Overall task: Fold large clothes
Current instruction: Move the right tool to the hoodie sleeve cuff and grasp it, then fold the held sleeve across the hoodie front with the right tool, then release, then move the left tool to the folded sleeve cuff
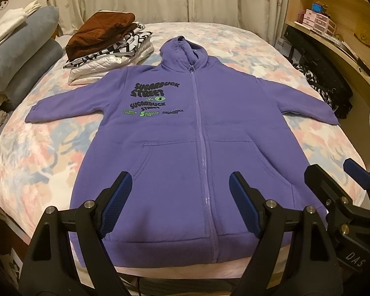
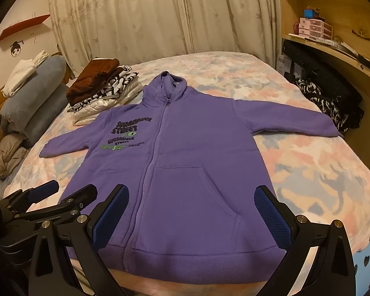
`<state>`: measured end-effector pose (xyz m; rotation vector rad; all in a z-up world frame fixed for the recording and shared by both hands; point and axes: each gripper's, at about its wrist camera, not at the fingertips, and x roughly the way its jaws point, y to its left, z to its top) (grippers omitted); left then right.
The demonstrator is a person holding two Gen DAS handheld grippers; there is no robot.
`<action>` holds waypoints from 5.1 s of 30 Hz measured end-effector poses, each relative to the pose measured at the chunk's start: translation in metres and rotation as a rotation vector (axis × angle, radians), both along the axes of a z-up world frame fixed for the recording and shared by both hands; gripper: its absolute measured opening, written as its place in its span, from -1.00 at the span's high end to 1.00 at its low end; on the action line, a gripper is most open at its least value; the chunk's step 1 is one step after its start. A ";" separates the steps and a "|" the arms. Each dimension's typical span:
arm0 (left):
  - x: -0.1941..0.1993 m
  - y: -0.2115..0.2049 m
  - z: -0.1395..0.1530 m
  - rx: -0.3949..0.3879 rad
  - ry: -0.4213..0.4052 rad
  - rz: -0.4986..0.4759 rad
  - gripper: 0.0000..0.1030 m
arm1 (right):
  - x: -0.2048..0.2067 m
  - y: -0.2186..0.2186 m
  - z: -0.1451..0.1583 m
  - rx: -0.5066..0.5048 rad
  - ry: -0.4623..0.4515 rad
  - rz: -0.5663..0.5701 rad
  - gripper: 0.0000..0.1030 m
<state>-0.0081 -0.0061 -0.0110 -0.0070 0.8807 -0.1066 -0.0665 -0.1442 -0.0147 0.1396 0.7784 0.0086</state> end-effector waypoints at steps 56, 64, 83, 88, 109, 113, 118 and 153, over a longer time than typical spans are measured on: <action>0.296 -0.310 -0.026 0.049 -0.029 -0.155 -0.54 | 0.252 -0.519 -0.037 0.270 0.197 -0.434 -0.71; 0.310 -0.341 -0.105 0.012 -0.002 -0.213 -0.53 | 0.254 -0.587 -0.129 0.439 0.258 -0.585 -0.55; 0.287 -0.261 -0.043 0.037 -0.142 -0.131 -0.52 | 0.281 -0.498 -0.015 0.214 -0.105 -0.441 0.82; 0.279 -0.182 -0.027 0.022 -0.147 -0.034 -0.53 | 0.308 -0.392 0.034 0.195 -0.158 -0.197 0.82; 0.279 -0.048 -0.098 -0.379 0.122 -0.121 -0.53 | 0.319 -0.130 -0.150 -0.086 0.187 0.176 -0.56; 0.286 -0.057 -0.100 -0.457 0.140 -0.163 -0.52 | 0.284 -0.130 -0.122 -0.134 0.128 0.201 -0.56; 0.300 -0.078 -0.119 -0.438 0.193 -0.205 -0.52 | 0.249 -0.154 -0.101 -0.038 0.100 0.176 -0.56; 0.378 0.019 -0.121 -0.006 0.184 -0.082 0.82 | 0.228 -0.189 -0.064 0.017 0.154 0.113 -0.63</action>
